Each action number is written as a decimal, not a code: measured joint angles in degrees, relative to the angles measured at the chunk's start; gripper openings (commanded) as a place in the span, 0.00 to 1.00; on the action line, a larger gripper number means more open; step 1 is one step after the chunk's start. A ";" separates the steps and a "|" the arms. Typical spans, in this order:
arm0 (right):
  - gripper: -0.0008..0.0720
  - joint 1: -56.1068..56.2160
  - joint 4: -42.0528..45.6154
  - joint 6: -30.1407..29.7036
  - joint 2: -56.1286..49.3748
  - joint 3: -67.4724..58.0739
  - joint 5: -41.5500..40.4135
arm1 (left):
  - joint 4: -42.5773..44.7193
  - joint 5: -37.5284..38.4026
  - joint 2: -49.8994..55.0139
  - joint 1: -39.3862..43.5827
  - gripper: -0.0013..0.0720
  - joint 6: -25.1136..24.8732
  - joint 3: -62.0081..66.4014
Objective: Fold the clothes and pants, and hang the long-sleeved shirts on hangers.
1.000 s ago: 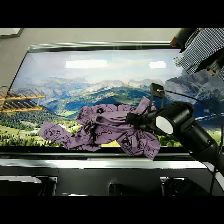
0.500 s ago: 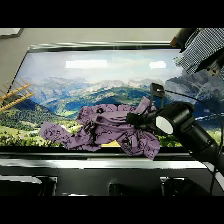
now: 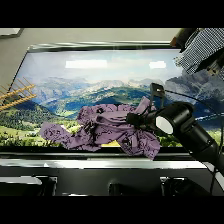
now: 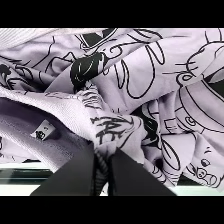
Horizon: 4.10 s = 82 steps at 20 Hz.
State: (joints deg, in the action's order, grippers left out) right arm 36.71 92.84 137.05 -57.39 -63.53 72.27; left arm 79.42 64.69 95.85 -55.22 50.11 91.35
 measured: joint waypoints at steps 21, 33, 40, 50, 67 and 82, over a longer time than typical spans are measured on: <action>0.08 0.00 5.75 -0.26 0.00 0.00 2.82 | -9.05 10.75 -37.66 34.95 0.05 -12.41 -21.75; 0.08 0.00 12.87 -1.97 0.00 0.00 4.22 | -7.54 19.67 -56.63 66.73 0.05 -15.19 -43.28; 0.08 0.00 16.00 -0.20 -1.22 0.70 4.24 | -6.01 20.92 -57.99 71.10 0.05 -15.39 -44.13; 0.08 0.00 14.49 0.76 -2.21 0.74 1.68 | -4.22 20.85 -56.81 71.60 0.05 -16.85 -44.19; 0.08 -0.09 4.96 -18.51 -10.75 -30.34 12.87 | -6.01 14.21 -49.86 71.58 0.05 -25.68 -44.19; 0.08 -0.11 2.51 -23.89 -7.50 -27.41 23.80 | -17.55 7.08 -36.24 75.63 0.05 -33.64 -42.71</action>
State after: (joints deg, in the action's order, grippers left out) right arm 36.60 95.35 113.16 -64.88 -90.94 96.07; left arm 61.87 71.77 59.61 20.40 16.47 48.64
